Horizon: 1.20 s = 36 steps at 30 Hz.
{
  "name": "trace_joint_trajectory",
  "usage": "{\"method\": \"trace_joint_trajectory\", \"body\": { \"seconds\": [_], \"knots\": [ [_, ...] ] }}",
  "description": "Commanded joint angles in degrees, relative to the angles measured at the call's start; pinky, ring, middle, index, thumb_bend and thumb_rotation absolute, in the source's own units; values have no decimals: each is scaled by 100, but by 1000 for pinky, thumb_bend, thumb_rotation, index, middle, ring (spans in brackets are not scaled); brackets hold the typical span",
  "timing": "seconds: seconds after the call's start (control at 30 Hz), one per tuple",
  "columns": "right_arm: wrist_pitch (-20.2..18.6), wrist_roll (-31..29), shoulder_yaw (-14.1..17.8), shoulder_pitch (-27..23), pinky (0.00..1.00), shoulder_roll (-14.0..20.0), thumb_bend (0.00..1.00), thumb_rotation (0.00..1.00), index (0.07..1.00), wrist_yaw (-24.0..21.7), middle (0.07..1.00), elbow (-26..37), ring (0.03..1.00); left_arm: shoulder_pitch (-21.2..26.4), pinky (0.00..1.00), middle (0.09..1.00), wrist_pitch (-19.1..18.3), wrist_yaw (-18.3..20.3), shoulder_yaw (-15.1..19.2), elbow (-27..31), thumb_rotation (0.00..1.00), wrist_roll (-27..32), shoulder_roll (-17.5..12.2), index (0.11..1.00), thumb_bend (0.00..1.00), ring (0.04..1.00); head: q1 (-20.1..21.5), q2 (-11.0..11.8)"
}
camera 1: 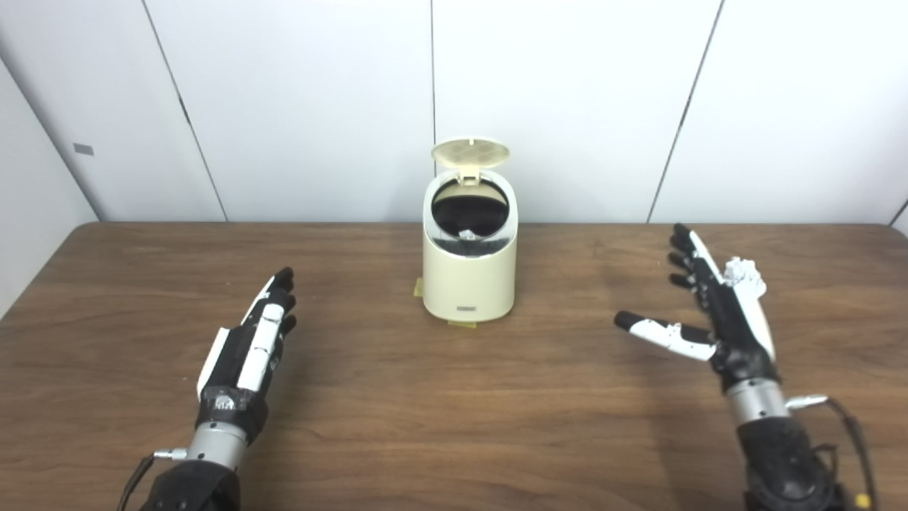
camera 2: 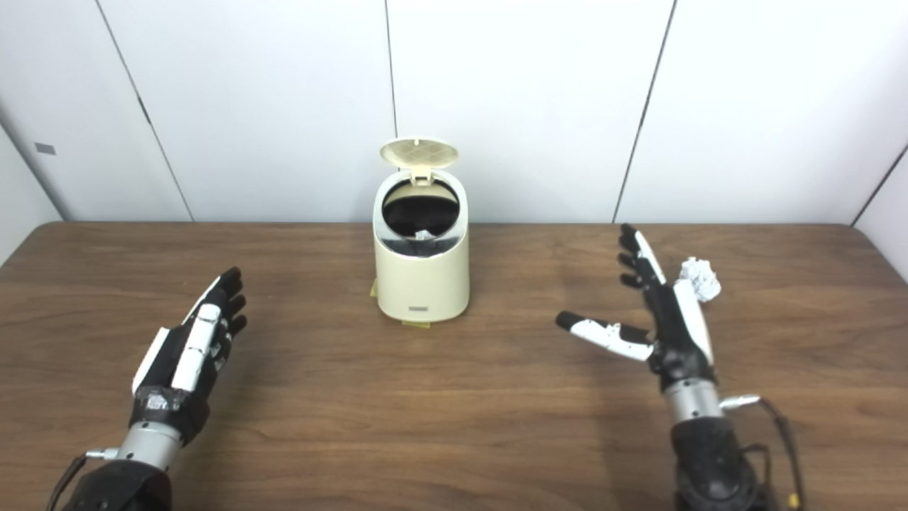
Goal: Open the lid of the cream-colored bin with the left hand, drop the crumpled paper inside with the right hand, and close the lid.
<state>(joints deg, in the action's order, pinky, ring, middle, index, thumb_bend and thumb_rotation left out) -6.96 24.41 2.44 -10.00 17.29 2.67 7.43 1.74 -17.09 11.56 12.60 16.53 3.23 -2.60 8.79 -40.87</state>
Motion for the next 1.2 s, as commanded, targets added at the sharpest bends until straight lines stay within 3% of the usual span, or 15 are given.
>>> {"method": "trace_joint_trajectory", "body": {
  "seconds": [0.0,0.1,0.17,0.3,0.4,0.47,0.7,1.0,1.17],
  "knots": [
    [-126,442,19,-304,846,248,914,344,936,74,934,210,906,63,1000,1000,338,-75,-64,-39,812,164,-24,1000,634,1000,129,-8],
    [-263,873,-12,-494,785,643,911,253,927,-48,915,266,880,47,1000,1000,437,-129,-89,-209,789,300,-61,1000,606,1000,576,-61],
    [-603,992,12,-624,795,734,916,196,922,-241,922,380,900,63,1000,1000,426,-130,-68,-286,769,435,-95,1000,578,1000,787,-78],
    [-1437,1727,-211,-910,906,949,899,203,954,-714,982,486,982,73,1000,1000,390,-69,-72,-356,756,613,-277,1000,557,1000,1302,-92],
    [-1746,1871,-240,-1026,931,993,893,189,963,-893,988,442,998,70,1000,1000,341,-68,-78,-334,743,754,-371,1000,522,1000,1421,-85],
    [-1873,2008,-289,-1150,921,1068,896,186,956,-904,982,141,982,68,1000,1000,301,-42,-85,-273,751,827,-479,1000,517,1000,1768,-70],
    [-1963,2281,-490,-1476,870,1150,924,192,916,-785,959,-983,961,71,1000,1000,-28,-172,-106,74,682,973,-621,1000,447,1000,2047,-83],
    [-1705,2002,-656,-1912,756,1171,922,134,868,-667,894,-2090,871,90,1000,1000,-237,-240,-258,411,652,1078,-661,1000,423,1000,1941,-110],
    [-1673,1820,-690,-2126,759,1152,929,120,836,-542,870,-2495,843,64,1000,1000,-433,-337,-293,611,662,1066,-663,1000,405,1000,1870,-106]
  ]
}}
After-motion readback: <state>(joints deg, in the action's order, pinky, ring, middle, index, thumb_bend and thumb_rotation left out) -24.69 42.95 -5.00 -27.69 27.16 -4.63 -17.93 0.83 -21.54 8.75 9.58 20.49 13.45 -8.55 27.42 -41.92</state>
